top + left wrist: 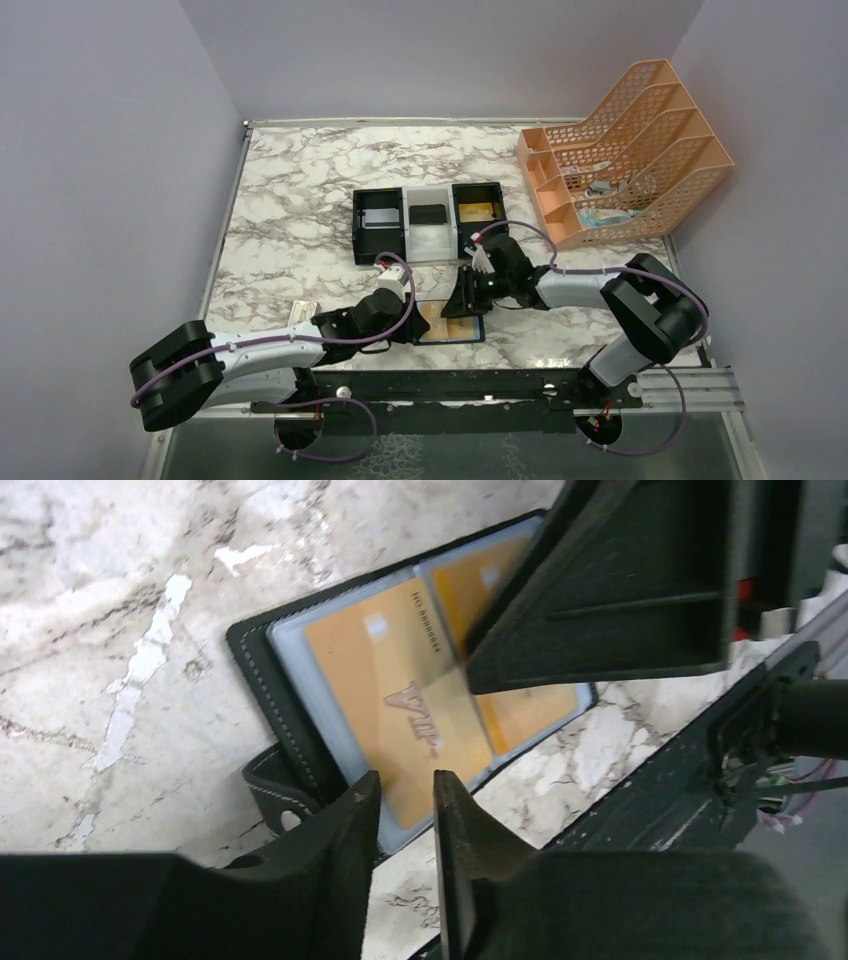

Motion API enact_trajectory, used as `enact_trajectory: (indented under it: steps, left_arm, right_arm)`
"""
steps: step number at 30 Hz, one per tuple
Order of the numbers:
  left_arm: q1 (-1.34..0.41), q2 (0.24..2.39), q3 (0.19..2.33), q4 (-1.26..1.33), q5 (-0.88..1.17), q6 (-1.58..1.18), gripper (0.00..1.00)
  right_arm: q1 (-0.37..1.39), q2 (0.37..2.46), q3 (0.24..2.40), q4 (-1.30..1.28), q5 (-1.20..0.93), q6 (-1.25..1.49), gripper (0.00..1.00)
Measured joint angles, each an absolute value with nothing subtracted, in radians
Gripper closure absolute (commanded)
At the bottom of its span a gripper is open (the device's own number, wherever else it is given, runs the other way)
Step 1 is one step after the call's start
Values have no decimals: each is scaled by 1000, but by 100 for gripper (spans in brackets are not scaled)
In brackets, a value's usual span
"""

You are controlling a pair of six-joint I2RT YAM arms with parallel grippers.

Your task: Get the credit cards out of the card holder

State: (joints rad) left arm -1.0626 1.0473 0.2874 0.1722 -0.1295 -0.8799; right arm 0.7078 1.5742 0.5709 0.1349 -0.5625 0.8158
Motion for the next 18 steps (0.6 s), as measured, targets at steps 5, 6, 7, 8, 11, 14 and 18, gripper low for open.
enact_trajectory:
  steps: [5,6,7,8,11,14,18]
  left_arm:
    - [-1063,1097,288,151,-135,-880,80]
    - [-1063,1106,289,150,-136,-881,81]
    - [-1063,1116,292,144,-137,-881,82]
    - [-1063,1127,301,138,-138,-881,82]
    - [-1063,1150,334,123,-139,-880,83]
    - [-1063,1165,355,118,-142,-880,84]
    - [-1063,1178,359,107,-143,-880,85]
  right_arm:
    - [708,1583,572,137,-567,816,71]
    - [708,1584,574,137,-568,816,71]
    - [708,1586,575,137,-568,816,71]
    - [708,1586,576,137,-568,816,71]
    - [708,1586,576,135,-567,816,71]
    - [708,1586,577,133,-566,816,71]
    - [708,1586,578,131,-566,816,73]
